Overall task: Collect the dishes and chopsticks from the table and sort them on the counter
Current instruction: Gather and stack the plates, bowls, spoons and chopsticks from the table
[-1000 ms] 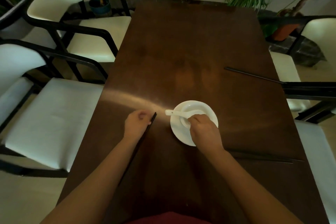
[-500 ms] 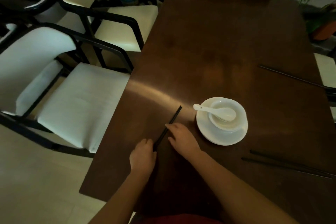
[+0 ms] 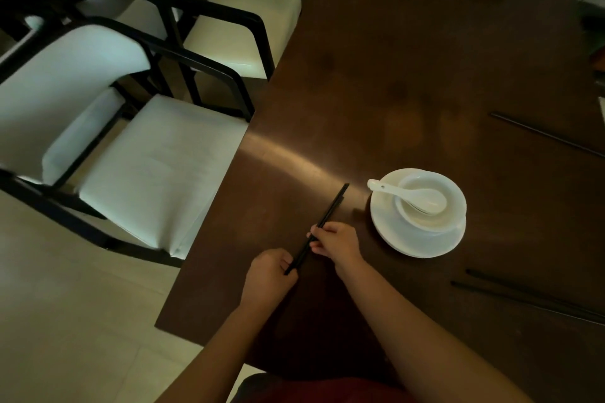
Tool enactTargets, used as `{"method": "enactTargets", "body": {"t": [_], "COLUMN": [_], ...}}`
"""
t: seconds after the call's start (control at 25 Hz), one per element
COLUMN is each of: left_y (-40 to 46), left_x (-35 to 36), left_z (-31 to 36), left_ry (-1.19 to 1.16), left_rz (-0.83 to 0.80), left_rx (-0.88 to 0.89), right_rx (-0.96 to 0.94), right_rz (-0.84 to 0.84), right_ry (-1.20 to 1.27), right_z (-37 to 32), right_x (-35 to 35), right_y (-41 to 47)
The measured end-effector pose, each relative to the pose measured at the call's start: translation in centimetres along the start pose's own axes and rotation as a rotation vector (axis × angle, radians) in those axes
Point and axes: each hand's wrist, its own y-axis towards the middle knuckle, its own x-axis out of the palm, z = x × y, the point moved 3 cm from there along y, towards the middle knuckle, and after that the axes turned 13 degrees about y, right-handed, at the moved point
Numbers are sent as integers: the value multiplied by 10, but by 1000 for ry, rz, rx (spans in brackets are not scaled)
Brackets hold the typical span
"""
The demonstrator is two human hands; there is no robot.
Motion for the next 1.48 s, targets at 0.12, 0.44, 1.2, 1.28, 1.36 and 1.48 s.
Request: {"method": "enactTargets", "body": {"t": [0.12, 0.44, 1.2, 1.28, 1.36, 1.48], "left_y": [-4, 6, -26, -25, -23, -21], "left_x": [-11, -16, 89, 91, 93, 95], "left_z": [2, 97, 273, 277, 282, 287], "left_ry": [-271, -647, -720, -698, -661, -634], "left_rz": [-128, -500, -573, -524, -480, -453], "left_rx": [-1, 114, -81, -91, -91, -88], "right_rx": [-108, -370, -717, -782, -799, -803], "right_rz": [-109, -102, 112, 58, 19, -34], "right_ry": [-16, 151, -1452, -1464, -1463, -1449], "right_z": [-23, -71, 5, 7, 6, 4], "right_x": [-4, -86, -407, -410, -416, -420], "right_y": [-18, -75, -30, -28, -26, -27]}}
